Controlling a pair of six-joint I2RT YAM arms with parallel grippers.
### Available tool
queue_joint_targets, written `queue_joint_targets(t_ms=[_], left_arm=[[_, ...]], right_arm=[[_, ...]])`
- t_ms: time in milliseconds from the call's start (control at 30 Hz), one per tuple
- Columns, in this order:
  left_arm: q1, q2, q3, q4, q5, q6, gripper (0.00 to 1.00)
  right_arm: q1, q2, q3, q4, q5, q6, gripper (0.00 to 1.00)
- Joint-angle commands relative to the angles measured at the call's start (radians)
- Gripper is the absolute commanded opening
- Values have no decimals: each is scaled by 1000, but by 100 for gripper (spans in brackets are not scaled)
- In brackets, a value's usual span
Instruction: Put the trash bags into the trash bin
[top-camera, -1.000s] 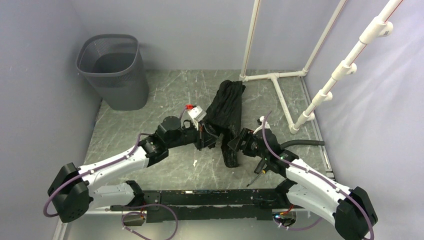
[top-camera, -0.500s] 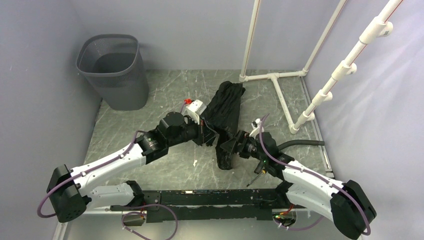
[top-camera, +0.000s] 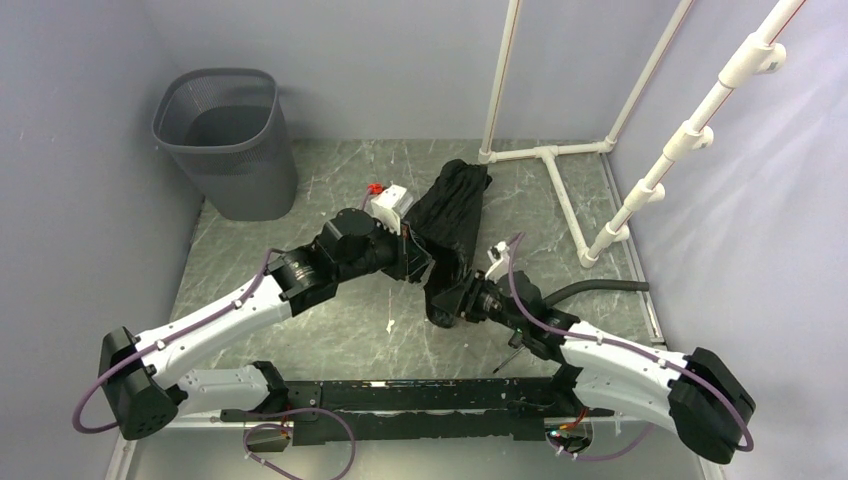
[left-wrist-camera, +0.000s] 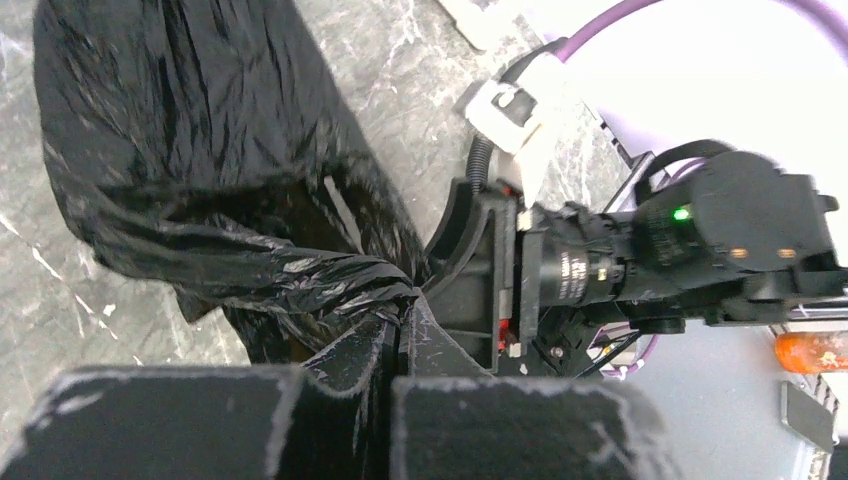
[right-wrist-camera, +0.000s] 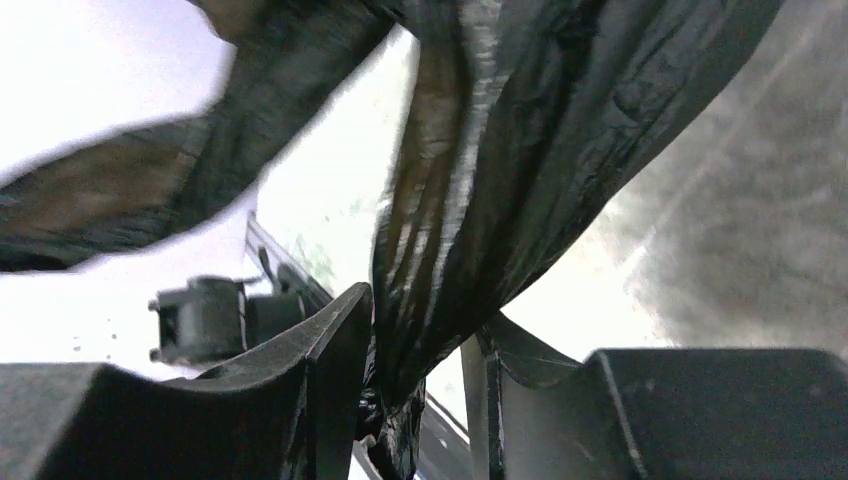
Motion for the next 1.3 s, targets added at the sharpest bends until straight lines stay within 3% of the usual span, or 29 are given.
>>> queue_joint_targets(t_ms=[0, 67, 100, 133, 167, 233, 333, 467, 600, 700, 800, 933, 1000, 1067, 1267], left_arm=[[43, 16, 42, -19, -20, -82, 3], [71, 18, 60, -4, 19, -90, 3], [89, 22, 83, -6, 45, -84, 3], [108, 33, 114, -28, 73, -70, 2], [128, 48, 161, -68, 102, -53, 2], [155, 78, 251, -173, 132, 7, 2], [195, 99, 310, -233, 135, 56, 2], [289, 131, 335, -263, 220, 30, 2], [304, 118, 256, -110, 283, -78, 2], [302, 94, 161, 68, 340, -218, 3], [275, 36, 81, 190, 280, -315, 3], [256, -11, 111, 117, 239, -307, 2], [248, -6, 161, 50, 236, -278, 3], [234, -9, 184, 20, 211, -265, 2], [224, -59, 151, 6, 176, -272, 2]], right_arm=[[1, 3, 184, -215, 204, -5, 43], [-9, 33, 232, -370, 301, 35, 41], [-18, 39, 238, -386, 311, 37, 28], [-37, 37, 236, -370, 289, 35, 13], [-58, 25, 228, -334, 252, 38, 6], [-75, -16, 199, -168, 195, 41, 2], [-102, -63, 219, -18, 119, -27, 13], [-164, 23, 507, -138, -110, -285, 20], [-184, 96, 694, -275, -228, -380, 25], [-222, 91, 751, -271, -331, -380, 31], [-276, 115, 847, -349, -387, -370, 33], [-333, 167, 937, -450, -413, -359, 39], [-351, 172, 921, -409, -473, -332, 45], [-361, 184, 904, -365, -538, -292, 59], [-357, 246, 901, -278, -682, -228, 67]])
